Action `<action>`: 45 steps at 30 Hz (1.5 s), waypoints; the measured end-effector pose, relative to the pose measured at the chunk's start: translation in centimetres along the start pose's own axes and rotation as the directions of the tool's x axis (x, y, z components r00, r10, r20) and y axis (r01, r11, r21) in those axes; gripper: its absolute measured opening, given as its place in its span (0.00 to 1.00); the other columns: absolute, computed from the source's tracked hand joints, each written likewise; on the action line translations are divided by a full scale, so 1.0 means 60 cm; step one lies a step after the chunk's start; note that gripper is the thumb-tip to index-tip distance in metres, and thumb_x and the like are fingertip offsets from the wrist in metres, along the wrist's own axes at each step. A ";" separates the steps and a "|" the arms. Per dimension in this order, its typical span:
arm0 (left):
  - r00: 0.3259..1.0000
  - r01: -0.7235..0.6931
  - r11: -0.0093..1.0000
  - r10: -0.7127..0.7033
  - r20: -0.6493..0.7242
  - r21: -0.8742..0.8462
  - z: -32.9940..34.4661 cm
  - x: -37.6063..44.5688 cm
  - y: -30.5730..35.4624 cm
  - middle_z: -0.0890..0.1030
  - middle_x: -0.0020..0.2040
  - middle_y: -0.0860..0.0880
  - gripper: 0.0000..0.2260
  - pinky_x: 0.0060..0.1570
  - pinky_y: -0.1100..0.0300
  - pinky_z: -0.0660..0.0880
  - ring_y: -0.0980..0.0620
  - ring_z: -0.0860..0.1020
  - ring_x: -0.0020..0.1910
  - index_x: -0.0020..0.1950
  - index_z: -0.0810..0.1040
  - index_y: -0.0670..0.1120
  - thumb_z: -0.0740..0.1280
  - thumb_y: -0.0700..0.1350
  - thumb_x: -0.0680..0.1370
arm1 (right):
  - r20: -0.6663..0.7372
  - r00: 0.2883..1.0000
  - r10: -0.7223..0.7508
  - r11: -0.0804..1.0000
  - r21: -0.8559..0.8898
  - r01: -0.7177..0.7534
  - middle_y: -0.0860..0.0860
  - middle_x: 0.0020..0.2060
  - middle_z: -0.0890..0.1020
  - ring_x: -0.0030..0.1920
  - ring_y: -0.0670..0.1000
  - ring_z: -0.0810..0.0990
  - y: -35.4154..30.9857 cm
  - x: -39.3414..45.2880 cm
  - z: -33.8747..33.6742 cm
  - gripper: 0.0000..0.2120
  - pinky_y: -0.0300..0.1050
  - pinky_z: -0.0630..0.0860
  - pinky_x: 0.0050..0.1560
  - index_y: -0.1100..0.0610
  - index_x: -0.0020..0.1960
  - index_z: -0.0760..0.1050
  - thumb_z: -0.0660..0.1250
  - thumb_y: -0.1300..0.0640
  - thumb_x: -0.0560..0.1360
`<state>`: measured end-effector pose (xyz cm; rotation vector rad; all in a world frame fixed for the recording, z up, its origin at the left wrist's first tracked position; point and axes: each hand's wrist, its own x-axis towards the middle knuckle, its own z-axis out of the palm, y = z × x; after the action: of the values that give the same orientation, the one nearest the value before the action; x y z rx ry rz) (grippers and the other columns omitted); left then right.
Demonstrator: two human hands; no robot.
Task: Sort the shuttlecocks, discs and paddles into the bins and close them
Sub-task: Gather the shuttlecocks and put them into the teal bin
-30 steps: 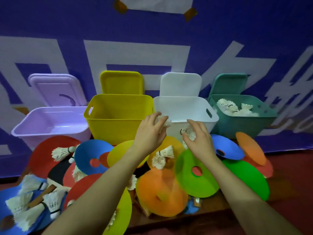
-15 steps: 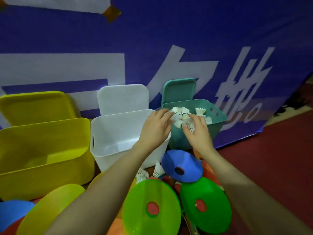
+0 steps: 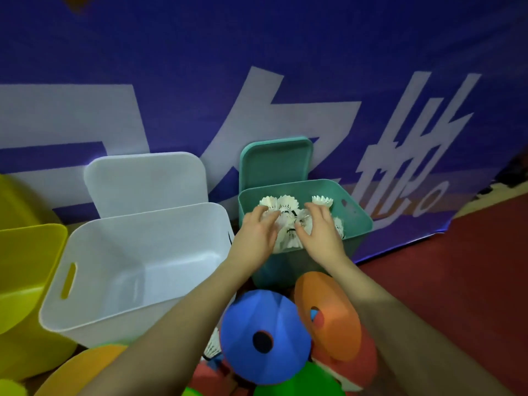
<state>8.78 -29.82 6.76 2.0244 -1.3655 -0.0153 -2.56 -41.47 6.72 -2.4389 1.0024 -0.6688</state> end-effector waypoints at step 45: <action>0.910 0.369 0.838 -0.415 0.028 0.402 -0.245 -0.483 -0.129 0.60 0.75 0.50 0.23 0.66 0.55 0.57 0.49 0.59 0.73 0.74 0.60 0.51 0.59 0.51 0.80 | 0.388 0.870 -0.305 0.952 0.092 0.293 0.54 0.62 0.73 0.62 0.57 0.73 -0.280 -0.330 0.144 0.18 0.50 0.68 0.62 0.55 0.66 0.71 0.63 0.54 0.77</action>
<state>7.53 3.41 3.68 2.6545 -1.0496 -0.0474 -1.02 -14.32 3.54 -2.5816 0.4533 -0.2510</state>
